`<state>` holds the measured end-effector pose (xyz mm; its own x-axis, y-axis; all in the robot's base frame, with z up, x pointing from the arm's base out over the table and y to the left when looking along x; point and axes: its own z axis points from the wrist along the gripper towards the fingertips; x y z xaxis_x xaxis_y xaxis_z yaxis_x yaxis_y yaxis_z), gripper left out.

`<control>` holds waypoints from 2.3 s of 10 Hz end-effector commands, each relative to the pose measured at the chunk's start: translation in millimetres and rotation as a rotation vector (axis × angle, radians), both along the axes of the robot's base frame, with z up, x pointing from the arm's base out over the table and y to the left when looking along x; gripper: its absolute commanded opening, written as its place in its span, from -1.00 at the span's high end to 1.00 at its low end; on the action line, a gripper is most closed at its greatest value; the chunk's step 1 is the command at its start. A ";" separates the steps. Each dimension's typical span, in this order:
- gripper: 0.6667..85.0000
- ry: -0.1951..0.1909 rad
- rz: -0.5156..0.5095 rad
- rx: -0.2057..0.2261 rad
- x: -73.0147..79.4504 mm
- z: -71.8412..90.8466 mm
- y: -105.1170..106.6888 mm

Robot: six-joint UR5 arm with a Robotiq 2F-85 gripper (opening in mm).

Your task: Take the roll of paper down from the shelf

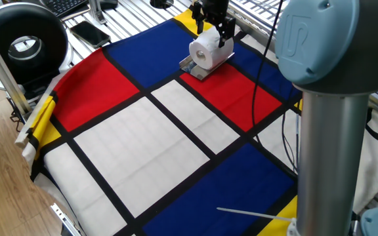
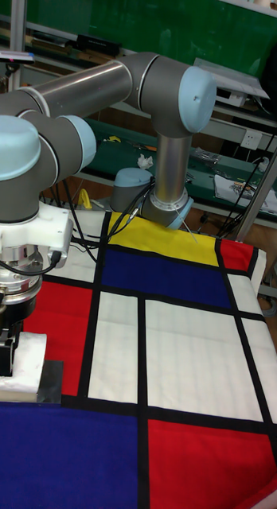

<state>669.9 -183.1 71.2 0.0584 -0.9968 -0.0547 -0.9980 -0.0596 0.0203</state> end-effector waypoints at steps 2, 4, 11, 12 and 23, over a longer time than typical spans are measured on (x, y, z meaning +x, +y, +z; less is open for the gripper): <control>-1.00 -0.008 -0.011 0.015 1.8 0.6 1.9; -1.00 -0.004 -0.007 0.016 0.5 0.3 3.6; -0.53 0.025 -0.018 0.036 -5.8 -0.5 11.9; -0.09 0.032 -0.032 0.035 -7.6 0.0 11.9; 0.99 0.055 -0.100 0.051 -12.0 12.0 19.6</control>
<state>657.6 -169.5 79.9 -0.0300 -0.9957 -0.0877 -0.9971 0.0238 0.0717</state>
